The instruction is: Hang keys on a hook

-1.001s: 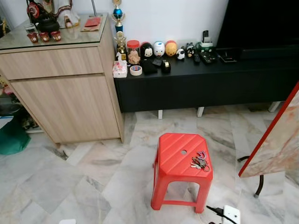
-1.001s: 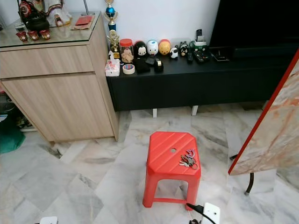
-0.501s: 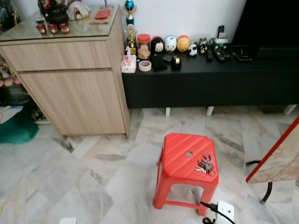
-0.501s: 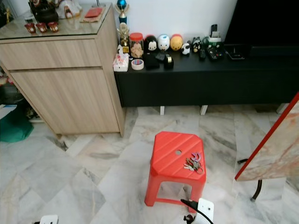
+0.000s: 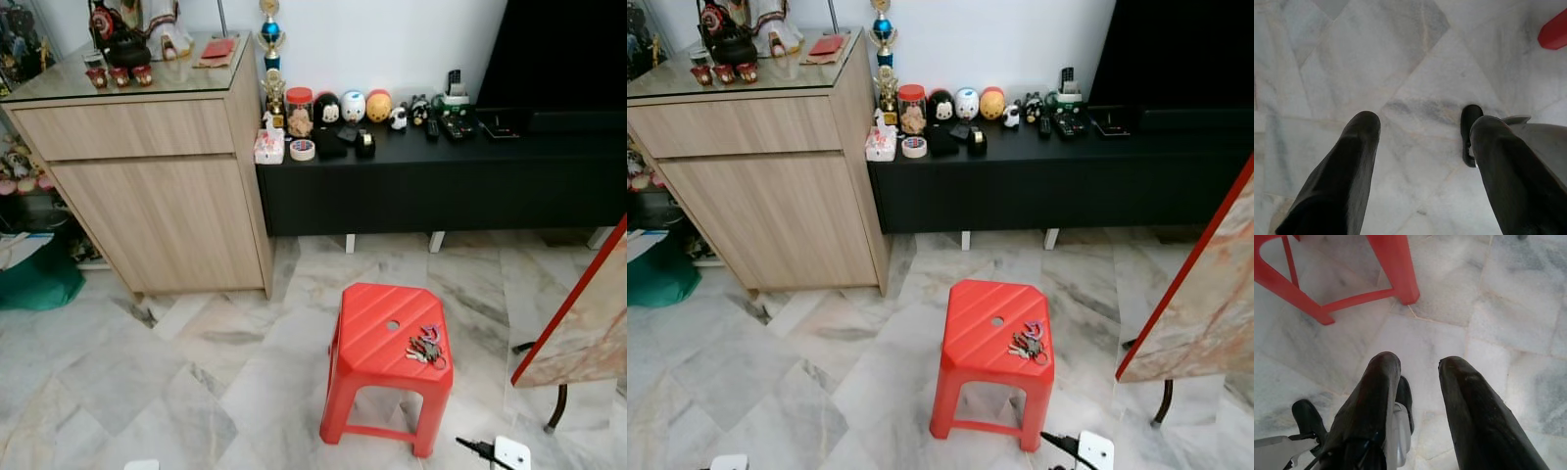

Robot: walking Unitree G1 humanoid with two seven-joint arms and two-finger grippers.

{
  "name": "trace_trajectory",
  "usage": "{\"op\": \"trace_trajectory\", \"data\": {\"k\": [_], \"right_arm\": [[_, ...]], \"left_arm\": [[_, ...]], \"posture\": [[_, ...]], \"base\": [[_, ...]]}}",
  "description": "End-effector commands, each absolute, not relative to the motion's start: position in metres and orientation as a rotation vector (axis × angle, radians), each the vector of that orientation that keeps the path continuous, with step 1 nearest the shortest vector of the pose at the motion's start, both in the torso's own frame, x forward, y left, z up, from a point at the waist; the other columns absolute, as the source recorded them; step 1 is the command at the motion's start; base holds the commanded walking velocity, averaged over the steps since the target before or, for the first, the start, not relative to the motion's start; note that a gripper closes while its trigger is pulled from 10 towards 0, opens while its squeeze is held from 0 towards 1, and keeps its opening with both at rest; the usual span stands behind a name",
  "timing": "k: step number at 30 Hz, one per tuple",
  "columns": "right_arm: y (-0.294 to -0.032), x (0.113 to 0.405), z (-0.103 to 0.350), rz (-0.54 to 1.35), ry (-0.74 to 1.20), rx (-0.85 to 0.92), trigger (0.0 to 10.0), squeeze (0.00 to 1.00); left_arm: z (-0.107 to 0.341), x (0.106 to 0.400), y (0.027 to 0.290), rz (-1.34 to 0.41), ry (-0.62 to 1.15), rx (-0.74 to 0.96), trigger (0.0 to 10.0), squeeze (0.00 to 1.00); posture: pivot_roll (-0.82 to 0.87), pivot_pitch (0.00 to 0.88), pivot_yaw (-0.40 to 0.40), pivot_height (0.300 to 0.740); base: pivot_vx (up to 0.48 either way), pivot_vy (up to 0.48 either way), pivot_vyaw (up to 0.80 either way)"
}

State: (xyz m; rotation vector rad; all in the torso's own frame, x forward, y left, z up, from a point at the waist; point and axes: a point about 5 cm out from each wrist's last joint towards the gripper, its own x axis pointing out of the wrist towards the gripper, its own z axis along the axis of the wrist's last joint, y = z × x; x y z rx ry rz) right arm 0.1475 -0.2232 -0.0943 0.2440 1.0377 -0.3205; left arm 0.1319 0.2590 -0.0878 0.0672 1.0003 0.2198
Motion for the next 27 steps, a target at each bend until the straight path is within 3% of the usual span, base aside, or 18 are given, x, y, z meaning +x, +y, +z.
{"op": "trace_trajectory", "data": {"k": [1,12,27], "right_arm": [[-0.218,0.151,-0.094,-0.318,1.023,0.259,10.0,0.00],[-0.194,0.157,-0.096,-0.292,1.027,0.273,10.0,0.00],[-0.211,0.156,-0.093,-0.310,1.018,0.263,10.0,0.00]], "left_arm": [[-0.088,0.131,0.259,0.209,1.009,0.069,10.0,0.00],[-0.088,0.131,0.258,0.208,1.010,0.068,10.0,0.00],[-0.089,0.130,0.258,0.207,1.013,0.072,10.0,0.00]], "posture": [[0.05,0.000,0.010,0.740],[0.05,0.000,0.008,0.740],[0.05,0.000,0.005,0.740]], "base": [[0.311,0.000,0.00],[0.313,0.000,0.00],[0.268,0.000,0.00]]}}
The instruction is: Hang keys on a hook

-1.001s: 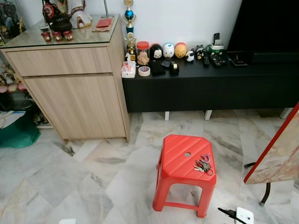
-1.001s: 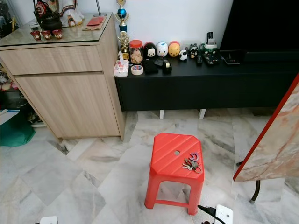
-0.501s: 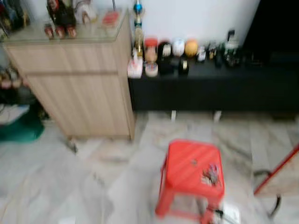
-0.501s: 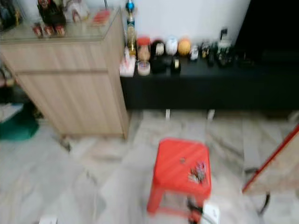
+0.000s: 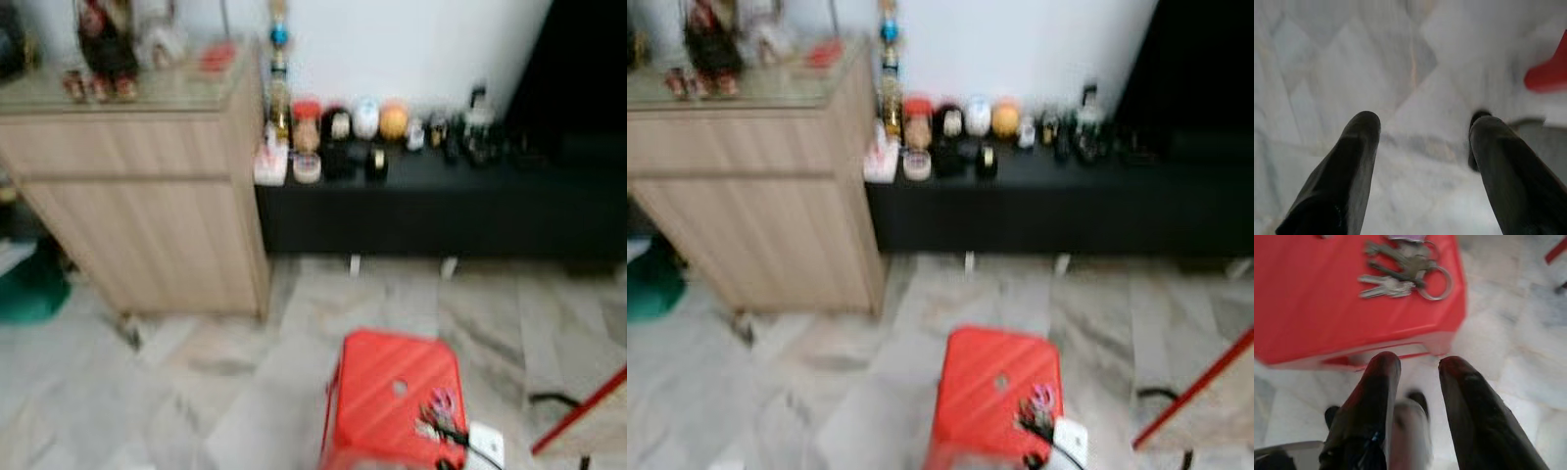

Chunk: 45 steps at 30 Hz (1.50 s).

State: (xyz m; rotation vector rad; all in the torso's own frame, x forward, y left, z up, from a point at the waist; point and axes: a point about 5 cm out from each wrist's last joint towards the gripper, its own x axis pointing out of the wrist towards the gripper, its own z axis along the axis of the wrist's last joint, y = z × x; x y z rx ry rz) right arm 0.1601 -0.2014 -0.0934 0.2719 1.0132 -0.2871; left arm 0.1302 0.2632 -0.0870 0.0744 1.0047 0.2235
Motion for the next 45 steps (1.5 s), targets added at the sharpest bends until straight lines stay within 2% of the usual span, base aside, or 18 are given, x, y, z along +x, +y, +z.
{"op": "trace_trajectory", "data": {"k": [1,7,19,30,36,37,38,40,42,45], "right_arm": [[-0.211,0.156,-0.093,-0.310,1.018,0.263,10.0,0.00],[-0.211,0.157,-0.093,-0.313,1.005,0.268,10.0,0.00],[-0.188,0.175,-0.088,-0.252,0.948,0.257,10.0,0.00],[-0.205,0.187,-0.079,-0.259,0.856,0.229,10.0,0.00],[-0.209,0.201,-0.070,-0.246,0.789,0.217,10.0,0.00],[-0.210,0.204,-0.068,-0.245,0.775,0.216,10.0,0.00],[-0.211,0.208,-0.065,-0.246,0.753,0.216,10.0,0.00],[-0.213,0.218,-0.058,-0.245,0.702,0.216,10.0,0.00],[-0.212,0.231,-0.048,-0.234,0.632,0.208,10.0,0.00],[-0.208,0.243,-0.038,-0.222,0.557,0.203,10.0,0.00]], "left_arm": [[-0.089,0.130,0.258,0.206,1.013,0.074,10.0,0.00],[-0.089,0.130,0.258,0.207,1.014,0.074,10.0,0.00],[-0.089,0.129,0.258,0.204,1.015,0.074,10.0,0.00],[-0.087,0.132,0.258,0.216,0.965,0.072,10.0,0.00],[-0.081,0.138,0.259,0.274,0.838,0.052,10.0,0.00],[-0.073,0.153,0.259,0.267,0.766,0.072,10.0,0.00],[-0.052,0.188,0.264,0.243,0.621,0.098,10.0,0.00],[-0.016,0.234,0.265,0.206,0.407,0.129,10.0,0.00],[0.003,0.251,0.260,0.167,0.292,0.142,10.0,0.00],[0.017,0.261,0.252,0.115,0.195,0.145,10.0,0.00]], "posture": [[0.05,0.000,0.005,0.740],[0.05,0.000,0.005,0.740],[0.05,0.000,0.006,0.740],[0.05,0.000,-0.002,0.740],[0.06,0.000,-0.011,0.740],[0.06,0.000,-0.013,0.740],[0.06,0.000,-0.013,0.740],[0.06,0.000,-0.016,0.740],[0.06,0.000,-0.016,0.740],[0.07,0.000,-0.023,0.740]], "base": [[0.000,0.000,0.00],[0.000,0.000,0.00],[0.000,0.000,0.00],[0.000,0.000,0.00],[0.000,0.000,0.00],[0.000,0.000,0.00],[0.000,0.000,0.00],[0.000,0.000,0.00],[0.000,0.000,0.00],[0.000,0.000,0.00]]}}
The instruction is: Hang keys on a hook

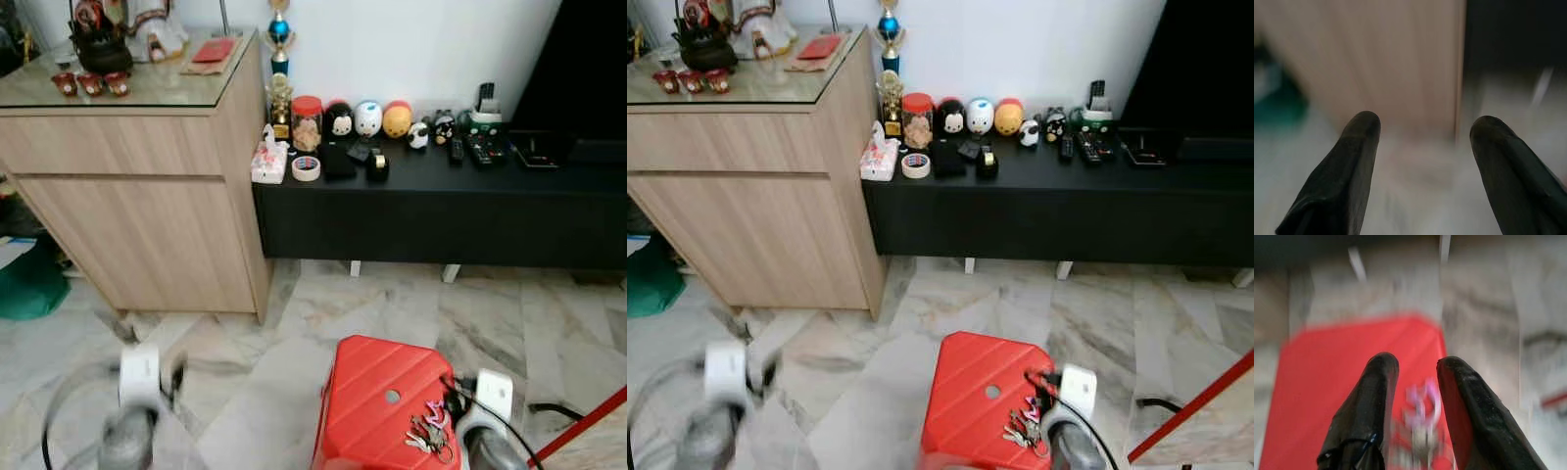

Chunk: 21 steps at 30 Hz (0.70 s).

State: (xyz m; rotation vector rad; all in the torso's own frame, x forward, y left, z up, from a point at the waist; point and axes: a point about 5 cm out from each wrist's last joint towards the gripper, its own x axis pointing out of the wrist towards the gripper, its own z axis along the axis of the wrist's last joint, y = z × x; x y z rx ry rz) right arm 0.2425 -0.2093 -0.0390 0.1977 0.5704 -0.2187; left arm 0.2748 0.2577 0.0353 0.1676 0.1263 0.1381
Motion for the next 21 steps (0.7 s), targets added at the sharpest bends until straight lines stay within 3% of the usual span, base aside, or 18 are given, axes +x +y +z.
{"op": "trace_trajectory", "data": {"k": [1,11,21], "right_arm": [[-0.207,0.245,-0.036,-0.220,0.544,0.200,10.0,0.00],[-0.198,0.254,-0.019,-0.193,0.373,0.157,10.0,0.00],[-0.198,0.253,-0.024,-0.192,0.433,0.121,10.0,0.00]], "left_arm": [[0.019,0.262,0.250,0.108,0.179,0.143,10.0,0.00],[0.030,0.244,0.239,0.065,0.063,0.127,10.0,0.00],[0.031,0.247,0.235,0.066,0.068,0.105,10.0,0.00]], "posture": [[0.07,0.000,-0.023,0.740],[0.07,0.000,-0.035,0.740],[0.07,0.000,-0.032,0.740]], "base": [[0.000,0.000,0.00],[0.000,0.000,0.00],[0.000,0.000,0.00]]}}
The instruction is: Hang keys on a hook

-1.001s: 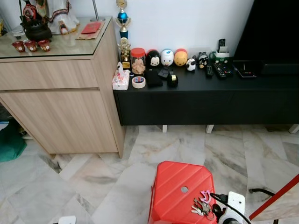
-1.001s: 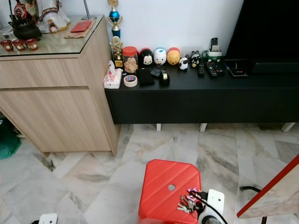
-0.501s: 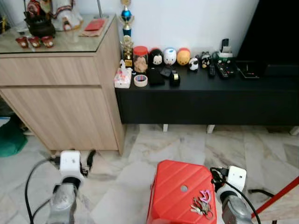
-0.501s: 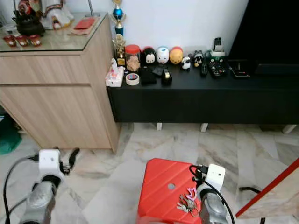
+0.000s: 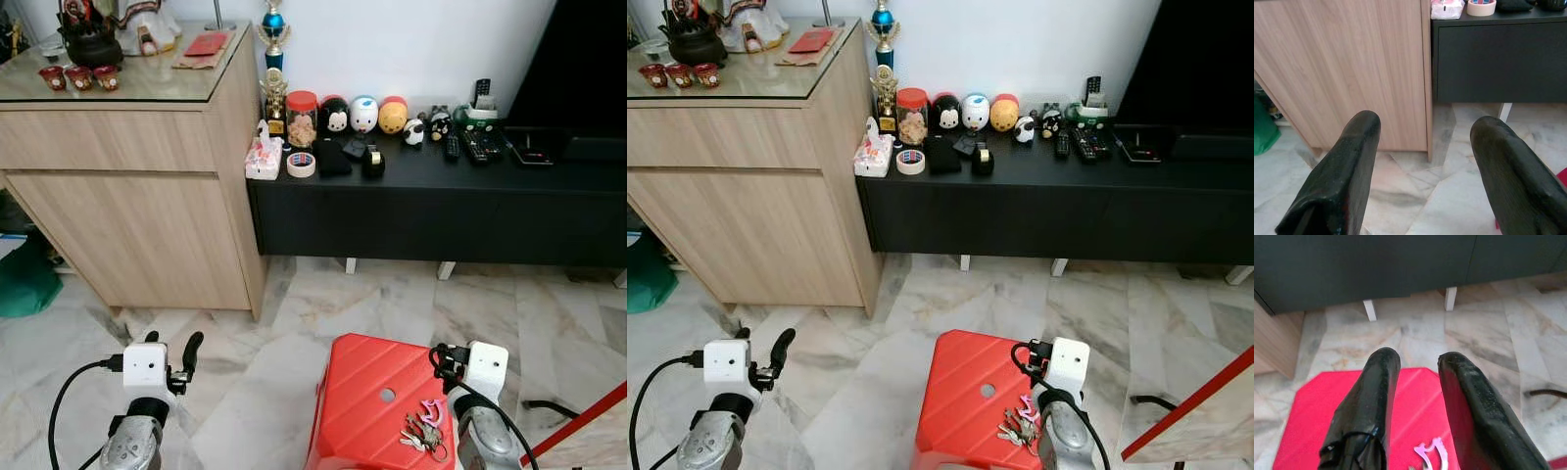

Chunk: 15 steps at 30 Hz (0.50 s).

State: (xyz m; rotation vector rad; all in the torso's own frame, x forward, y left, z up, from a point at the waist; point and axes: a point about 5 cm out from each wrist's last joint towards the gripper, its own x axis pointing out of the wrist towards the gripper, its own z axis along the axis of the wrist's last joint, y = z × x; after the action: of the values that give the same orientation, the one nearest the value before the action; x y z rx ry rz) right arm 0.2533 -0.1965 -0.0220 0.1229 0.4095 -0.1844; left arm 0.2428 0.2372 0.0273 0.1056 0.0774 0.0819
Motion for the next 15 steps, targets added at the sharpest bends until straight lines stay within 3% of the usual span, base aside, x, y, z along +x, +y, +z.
{"op": "trace_trajectory", "data": {"k": [1,15], "right_arm": [[-0.1981,0.2530,-0.0237,-0.192,0.433,0.121,10.0,0.00],[-0.1931,0.2452,-0.0302,-0.157,0.460,0.127,10.0,0.00]], "left_arm": [[0.0313,0.2470,0.2346,0.066,0.068,0.105,10.0,0.00],[0.0313,0.2439,0.2366,0.057,0.109,0.131,10.0,0.00]], "posture": [[0.07,0.000,-0.032,0.740],[0.07,0.000,-0.028,0.678]], "base": [[0.000,0.000,0.00],[0.000,0.000,0.00]]}}
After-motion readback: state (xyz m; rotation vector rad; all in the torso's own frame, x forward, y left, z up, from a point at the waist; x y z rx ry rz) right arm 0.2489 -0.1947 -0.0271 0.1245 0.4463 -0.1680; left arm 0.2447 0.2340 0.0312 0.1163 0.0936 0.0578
